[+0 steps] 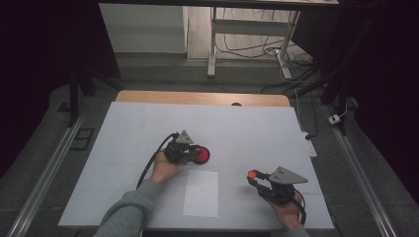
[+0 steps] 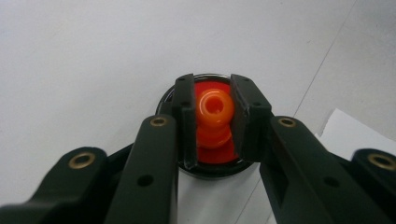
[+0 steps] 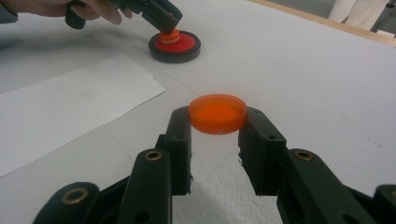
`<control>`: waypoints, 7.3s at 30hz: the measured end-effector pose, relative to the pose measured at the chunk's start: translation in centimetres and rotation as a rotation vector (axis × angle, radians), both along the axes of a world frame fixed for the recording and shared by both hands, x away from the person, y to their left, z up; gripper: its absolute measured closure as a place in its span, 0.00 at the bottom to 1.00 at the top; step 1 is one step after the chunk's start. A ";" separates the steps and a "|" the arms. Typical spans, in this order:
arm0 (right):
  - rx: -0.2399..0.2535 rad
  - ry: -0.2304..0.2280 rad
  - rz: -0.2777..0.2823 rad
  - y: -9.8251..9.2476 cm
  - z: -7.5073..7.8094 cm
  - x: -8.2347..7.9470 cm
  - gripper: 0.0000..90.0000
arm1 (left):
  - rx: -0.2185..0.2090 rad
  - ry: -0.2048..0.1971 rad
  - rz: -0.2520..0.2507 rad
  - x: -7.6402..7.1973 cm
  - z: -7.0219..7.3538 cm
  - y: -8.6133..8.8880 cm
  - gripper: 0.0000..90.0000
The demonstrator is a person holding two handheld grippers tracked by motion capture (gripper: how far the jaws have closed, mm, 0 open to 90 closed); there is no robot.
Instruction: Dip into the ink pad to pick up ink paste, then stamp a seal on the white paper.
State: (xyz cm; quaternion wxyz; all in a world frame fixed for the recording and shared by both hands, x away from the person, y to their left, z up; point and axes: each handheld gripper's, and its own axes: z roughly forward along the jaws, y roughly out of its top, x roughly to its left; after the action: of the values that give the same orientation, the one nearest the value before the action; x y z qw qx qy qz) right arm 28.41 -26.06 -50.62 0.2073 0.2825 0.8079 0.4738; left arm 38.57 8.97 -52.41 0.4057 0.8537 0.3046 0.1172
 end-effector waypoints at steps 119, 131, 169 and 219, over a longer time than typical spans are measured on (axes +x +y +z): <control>0.004 -0.001 -0.007 -0.5 0.0 0.2 0.72 | -0.176 -0.019 -0.152 -6.0 5.7 1.7 0.80; 0.001 -0.003 -0.004 -0.5 0.0 0.2 0.72 | -0.168 -0.013 -0.174 -6.7 5.5 1.3 0.80; -0.001 0.004 -0.005 -0.5 -0.1 0.3 0.72 | -0.123 0.048 -0.229 -8.8 2.9 0.3 0.80; -0.008 0.005 -0.003 -0.4 -0.2 0.3 0.72 | -0.021 0.072 -0.245 -9.0 -0.2 -1.3 0.80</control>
State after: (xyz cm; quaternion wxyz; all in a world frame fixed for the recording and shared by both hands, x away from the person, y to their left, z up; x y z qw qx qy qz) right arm 28.72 -26.42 -50.84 0.2072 0.2843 0.8099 0.4694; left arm 29.55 7.66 -52.57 0.4147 0.8839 0.2135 0.0327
